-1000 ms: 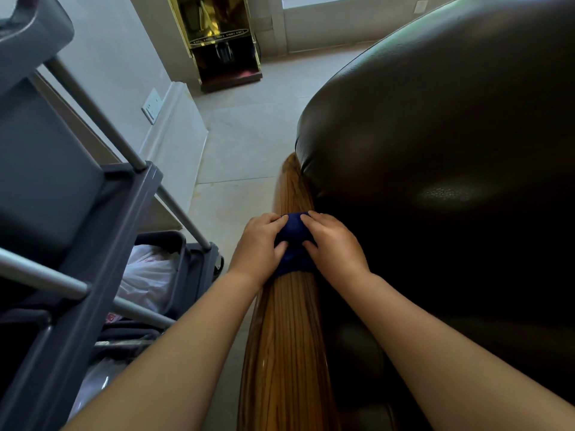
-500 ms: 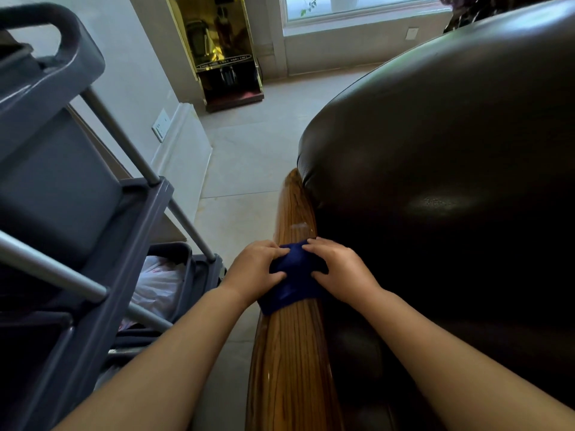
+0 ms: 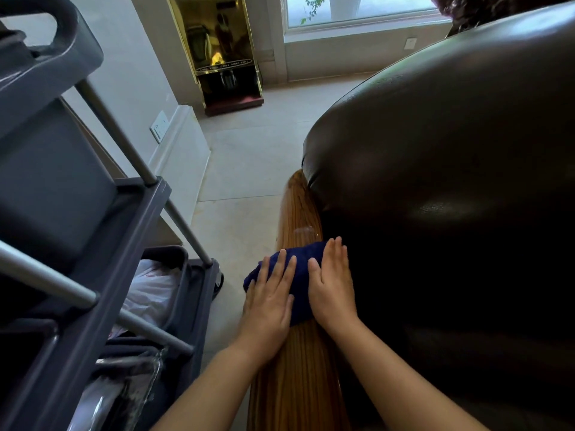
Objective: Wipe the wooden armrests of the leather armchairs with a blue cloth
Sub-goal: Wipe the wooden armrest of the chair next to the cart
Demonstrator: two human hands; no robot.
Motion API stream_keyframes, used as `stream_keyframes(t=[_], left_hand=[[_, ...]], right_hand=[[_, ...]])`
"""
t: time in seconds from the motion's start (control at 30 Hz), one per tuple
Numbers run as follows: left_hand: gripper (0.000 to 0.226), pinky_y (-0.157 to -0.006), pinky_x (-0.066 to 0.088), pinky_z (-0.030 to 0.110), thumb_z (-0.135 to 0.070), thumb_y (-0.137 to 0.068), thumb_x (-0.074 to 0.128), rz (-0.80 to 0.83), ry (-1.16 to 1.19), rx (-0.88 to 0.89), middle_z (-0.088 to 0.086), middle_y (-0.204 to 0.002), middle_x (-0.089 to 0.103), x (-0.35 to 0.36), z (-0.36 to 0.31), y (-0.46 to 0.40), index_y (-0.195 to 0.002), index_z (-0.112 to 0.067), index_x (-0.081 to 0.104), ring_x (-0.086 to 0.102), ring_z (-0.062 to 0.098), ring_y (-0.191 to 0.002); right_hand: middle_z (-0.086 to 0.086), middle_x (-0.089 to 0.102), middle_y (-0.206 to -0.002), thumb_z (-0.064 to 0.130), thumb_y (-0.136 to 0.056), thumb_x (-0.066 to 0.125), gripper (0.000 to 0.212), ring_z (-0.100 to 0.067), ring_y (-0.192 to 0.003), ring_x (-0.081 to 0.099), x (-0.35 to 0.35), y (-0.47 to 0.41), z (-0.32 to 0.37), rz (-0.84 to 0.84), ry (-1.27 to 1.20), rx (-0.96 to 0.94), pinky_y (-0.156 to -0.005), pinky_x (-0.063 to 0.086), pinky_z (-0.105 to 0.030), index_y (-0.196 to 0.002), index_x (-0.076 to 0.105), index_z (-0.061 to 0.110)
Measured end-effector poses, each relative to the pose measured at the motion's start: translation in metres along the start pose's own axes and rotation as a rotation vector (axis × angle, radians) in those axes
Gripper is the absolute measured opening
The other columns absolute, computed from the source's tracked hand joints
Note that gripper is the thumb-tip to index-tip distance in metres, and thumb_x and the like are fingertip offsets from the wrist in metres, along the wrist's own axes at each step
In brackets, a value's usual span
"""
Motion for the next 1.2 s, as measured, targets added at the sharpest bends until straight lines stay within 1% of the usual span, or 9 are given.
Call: stream_keyframes(t=[0.1, 0.23, 0.37, 0.5, 0.73, 0.93, 1.07, 1.13, 1.2], left_hand=[[0.065, -0.113, -0.013, 0.039, -0.027, -0.097, 0.027, 0.008, 0.001, -0.01, -0.027, -0.139, -0.036, 0.001, -0.004, -0.005, -0.128, -0.048, -0.027, -0.039, -0.002, -0.127], [0.058, -0.114, -0.014, 0.035, -0.032, -0.096, 0.022, -0.037, 0.095, -0.022, -0.028, -0.145, -0.025, -0.002, -0.003, -0.003, -0.132, -0.045, -0.021, -0.029, -0.008, -0.131], [0.053, -0.107, -0.026, 0.033, -0.042, -0.094, 0.012, -0.063, -0.087, -0.005, -0.023, -0.143, -0.033, -0.01, 0.006, -0.005, -0.131, -0.045, -0.026, -0.033, -0.004, -0.131], [0.063, -0.112, -0.016, 0.034, -0.036, -0.097, 0.023, -0.007, -0.039, 0.004, -0.022, -0.14, -0.039, -0.008, 0.006, -0.013, -0.13, -0.04, -0.03, -0.037, -0.004, -0.128], [0.062, -0.115, -0.003, 0.029, -0.036, -0.097, 0.023, -0.061, -0.006, -0.063, -0.018, -0.145, -0.032, -0.003, -0.002, -0.002, -0.132, -0.036, -0.029, -0.033, -0.003, -0.131], [0.061, -0.105, 0.006, 0.024, -0.051, -0.083, -0.001, -0.113, -0.065, -0.016, -0.022, -0.148, -0.01, -0.013, -0.005, 0.009, -0.142, -0.034, -0.004, -0.005, -0.001, -0.138], [0.063, -0.103, 0.008, 0.02, -0.047, -0.083, 0.001, -0.126, -0.077, 0.012, -0.019, -0.152, 0.004, -0.015, -0.004, 0.015, -0.144, -0.031, 0.007, 0.006, 0.0, -0.137], [0.058, -0.105, 0.008, 0.021, -0.045, -0.086, 0.005, -0.129, -0.063, 0.0, -0.021, -0.15, -0.001, -0.014, -0.004, 0.015, -0.143, -0.032, 0.002, 0.004, -0.001, -0.136], [0.053, -0.11, 0.004, 0.023, -0.04, -0.089, 0.012, -0.11, -0.019, -0.005, -0.022, -0.149, -0.006, -0.012, -0.003, 0.015, -0.139, -0.035, -0.003, -0.004, -0.005, -0.137]], right_hand=[[0.005, -0.016, -0.155, 0.033, -0.099, 0.022, 0.058, 0.0, -0.134, -0.019, 0.001, -0.011, -0.003, -0.016, 0.0, -0.053, -0.109, -0.01, -0.022, -0.144, -0.012, 0.019], [0.006, -0.017, -0.153, 0.025, -0.099, 0.026, 0.058, 0.002, -0.132, -0.021, -0.003, -0.025, -0.005, -0.01, 0.023, -0.182, -0.107, -0.011, -0.016, -0.145, -0.009, 0.017], [0.014, -0.019, -0.146, 0.023, -0.099, 0.03, 0.058, 0.001, -0.134, -0.019, -0.012, -0.039, -0.003, 0.083, 0.099, -0.34, -0.108, -0.01, -0.015, -0.144, -0.006, 0.016], [0.014, -0.017, -0.146, 0.029, -0.099, 0.03, 0.058, 0.002, -0.135, -0.018, -0.02, -0.044, -0.005, 0.172, 0.179, -0.399, -0.111, -0.008, -0.02, -0.145, -0.004, 0.017], [-0.004, -0.007, -0.157, 0.035, -0.097, 0.024, 0.061, -0.011, -0.142, -0.009, 0.007, -0.04, 0.018, -0.159, 0.126, -0.099, -0.113, -0.005, -0.028, -0.145, -0.004, 0.01], [0.003, -0.005, -0.155, 0.015, -0.099, 0.031, 0.056, -0.003, -0.139, -0.01, -0.009, -0.053, 0.013, 0.025, 0.082, -0.398, -0.113, -0.006, -0.022, -0.145, 0.0, 0.012], [-0.001, 0.002, -0.156, 0.01, -0.098, 0.034, 0.056, -0.001, -0.138, -0.006, -0.014, -0.068, 0.027, 0.154, 0.077, -0.515, -0.112, -0.002, -0.016, -0.145, 0.006, 0.011], [-0.006, 0.006, -0.156, 0.012, -0.098, 0.034, 0.053, -0.007, -0.141, -0.002, -0.013, -0.077, 0.037, 0.107, 0.094, -0.537, -0.111, -0.001, -0.013, -0.145, 0.01, 0.007], [-0.008, 0.005, -0.157, 0.023, -0.099, 0.031, 0.054, -0.014, -0.143, 0.0, -0.011, -0.087, 0.041, -0.007, 0.192, -0.473, -0.113, -0.001, -0.02, -0.145, 0.008, 0.005]])
Point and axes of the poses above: each hand's wrist, its own y-axis away from the middle knuckle, its own x-axis out of the palm, z = x × y, the point moved 3 cm from there along -y, towards the middle knuckle
